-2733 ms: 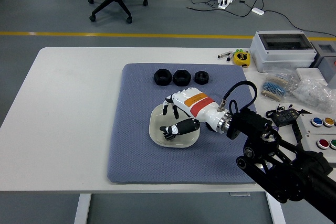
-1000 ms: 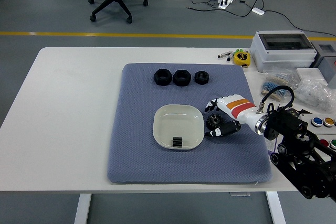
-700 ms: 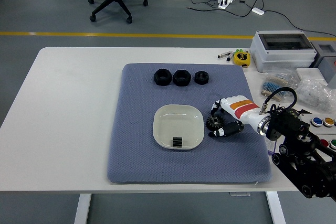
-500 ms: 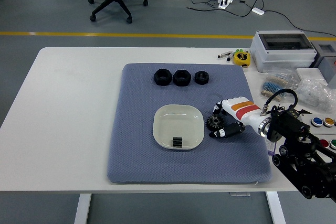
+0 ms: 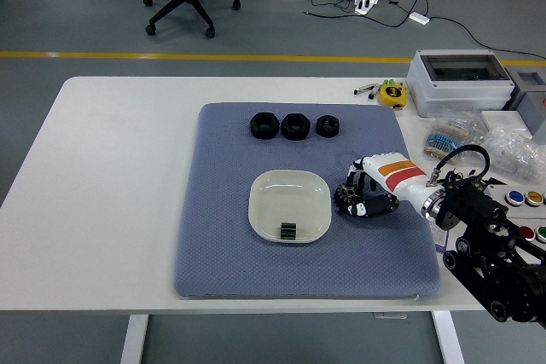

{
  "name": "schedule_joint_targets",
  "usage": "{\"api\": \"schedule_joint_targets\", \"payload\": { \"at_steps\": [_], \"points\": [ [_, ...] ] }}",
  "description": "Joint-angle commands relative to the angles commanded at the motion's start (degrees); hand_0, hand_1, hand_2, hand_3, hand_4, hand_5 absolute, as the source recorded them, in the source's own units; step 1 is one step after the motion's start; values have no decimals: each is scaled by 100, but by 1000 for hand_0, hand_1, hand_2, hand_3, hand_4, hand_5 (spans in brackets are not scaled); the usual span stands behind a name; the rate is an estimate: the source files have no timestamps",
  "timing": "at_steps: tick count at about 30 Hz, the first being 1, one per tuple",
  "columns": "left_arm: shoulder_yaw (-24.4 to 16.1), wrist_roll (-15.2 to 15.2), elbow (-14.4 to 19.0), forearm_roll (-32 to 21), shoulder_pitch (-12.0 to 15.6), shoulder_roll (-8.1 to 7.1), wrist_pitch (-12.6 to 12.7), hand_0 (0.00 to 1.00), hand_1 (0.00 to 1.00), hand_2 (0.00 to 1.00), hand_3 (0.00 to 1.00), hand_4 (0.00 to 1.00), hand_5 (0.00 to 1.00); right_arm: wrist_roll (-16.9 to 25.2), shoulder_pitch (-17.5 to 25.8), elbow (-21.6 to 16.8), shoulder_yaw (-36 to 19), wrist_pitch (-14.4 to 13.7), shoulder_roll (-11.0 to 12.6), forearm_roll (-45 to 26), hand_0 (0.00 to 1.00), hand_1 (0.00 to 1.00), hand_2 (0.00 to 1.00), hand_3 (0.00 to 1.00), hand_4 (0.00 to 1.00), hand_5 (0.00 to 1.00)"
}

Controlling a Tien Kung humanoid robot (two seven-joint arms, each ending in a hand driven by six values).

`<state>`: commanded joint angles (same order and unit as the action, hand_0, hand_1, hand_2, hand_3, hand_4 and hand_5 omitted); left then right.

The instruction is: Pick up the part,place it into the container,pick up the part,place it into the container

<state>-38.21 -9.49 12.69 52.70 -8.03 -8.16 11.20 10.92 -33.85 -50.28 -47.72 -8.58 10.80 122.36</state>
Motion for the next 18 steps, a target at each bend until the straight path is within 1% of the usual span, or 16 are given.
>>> {"api": "schedule_joint_targets", "payload": {
  "at_steps": [2,3,8,9,11,14,16,18],
  "points": [
    [-2,-1,0,2,-1,1,0,671,679,682,565,634,593,-2,11,-2,-5,-16,4,15,2,148,266,371,852,464],
    [-1,0,0,0,-1,1,0,671,679,682,565,634,594,-3,14,-5,-11,-24,6,20,2,90,206,300,848,471],
    [-1,0,0,5,-6,2,-1,671,679,682,565,634,594,-26,19,-106,-144,-144,23,58,2,90,206,300,848,471],
    [2,1,1,-1,-8,1,0,672,679,682,565,634,594,-29,16,-139,-179,-180,29,65,2,70,192,289,850,471],
    [3,1,0,2,-11,0,-2,672,679,682,565,634,594,-32,12,-182,-229,-229,36,73,2,70,192,289,850,471],
    [6,3,1,-2,-13,-1,-2,672,679,682,565,634,594,-31,9,-265,-312,-444,43,55,2,70,192,289,850,471],
    [15,5,2,-12,-12,-5,-5,672,680,682,565,635,595,-34,12,-360,-348,-697,42,9,2,65,183,277,849,463],
    [16,5,3,-5,-12,-6,-8,672,680,682,565,635,595,-40,16,-453,-345,-860,44,-19,2,65,183,277,849,463]
  ]
}}
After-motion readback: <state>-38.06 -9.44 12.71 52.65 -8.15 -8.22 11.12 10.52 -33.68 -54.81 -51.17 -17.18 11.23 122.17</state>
